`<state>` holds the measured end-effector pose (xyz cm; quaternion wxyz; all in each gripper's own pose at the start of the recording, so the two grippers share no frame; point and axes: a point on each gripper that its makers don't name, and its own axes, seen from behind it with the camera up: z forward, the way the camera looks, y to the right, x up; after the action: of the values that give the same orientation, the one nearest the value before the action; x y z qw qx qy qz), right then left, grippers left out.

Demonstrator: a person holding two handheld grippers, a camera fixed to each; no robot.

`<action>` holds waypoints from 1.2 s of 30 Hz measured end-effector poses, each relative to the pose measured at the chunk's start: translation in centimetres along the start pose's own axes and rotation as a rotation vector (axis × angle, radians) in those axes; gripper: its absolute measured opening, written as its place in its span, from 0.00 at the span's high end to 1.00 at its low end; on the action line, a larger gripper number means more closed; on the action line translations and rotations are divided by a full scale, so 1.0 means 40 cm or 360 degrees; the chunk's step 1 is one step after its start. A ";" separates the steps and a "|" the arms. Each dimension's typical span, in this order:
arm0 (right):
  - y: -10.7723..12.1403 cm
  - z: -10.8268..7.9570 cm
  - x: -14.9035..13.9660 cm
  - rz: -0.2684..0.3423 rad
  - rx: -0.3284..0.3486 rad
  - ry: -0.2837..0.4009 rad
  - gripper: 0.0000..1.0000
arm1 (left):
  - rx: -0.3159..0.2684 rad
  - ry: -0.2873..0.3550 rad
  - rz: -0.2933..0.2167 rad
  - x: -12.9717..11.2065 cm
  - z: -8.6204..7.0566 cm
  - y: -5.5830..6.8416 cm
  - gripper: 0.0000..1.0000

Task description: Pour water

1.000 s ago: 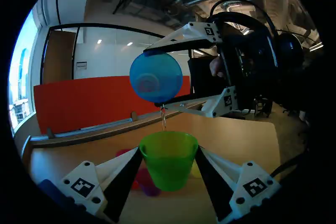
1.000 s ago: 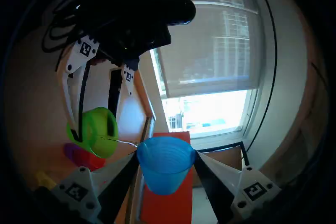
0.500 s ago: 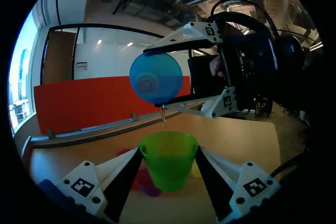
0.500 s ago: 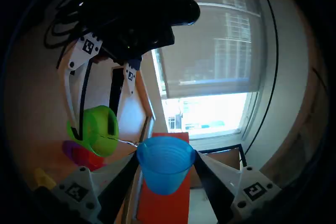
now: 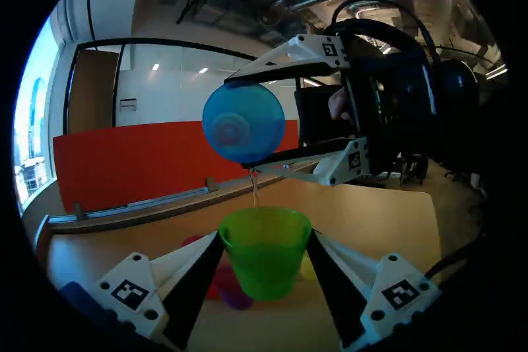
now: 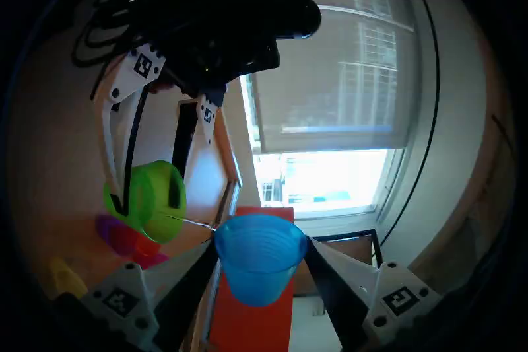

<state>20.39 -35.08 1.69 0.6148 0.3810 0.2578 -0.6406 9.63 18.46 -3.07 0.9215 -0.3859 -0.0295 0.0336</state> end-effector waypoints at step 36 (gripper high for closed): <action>0.008 -0.005 -0.004 -0.0110 -0.0020 -0.0008 0.07 | -0.0003 -0.0009 0.0001 -0.006 0.006 0.001 0.14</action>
<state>20.75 -34.85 1.73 0.5953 0.3665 0.2734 -0.6607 9.38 18.62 -2.93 0.9210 -0.3866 -0.0319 0.0350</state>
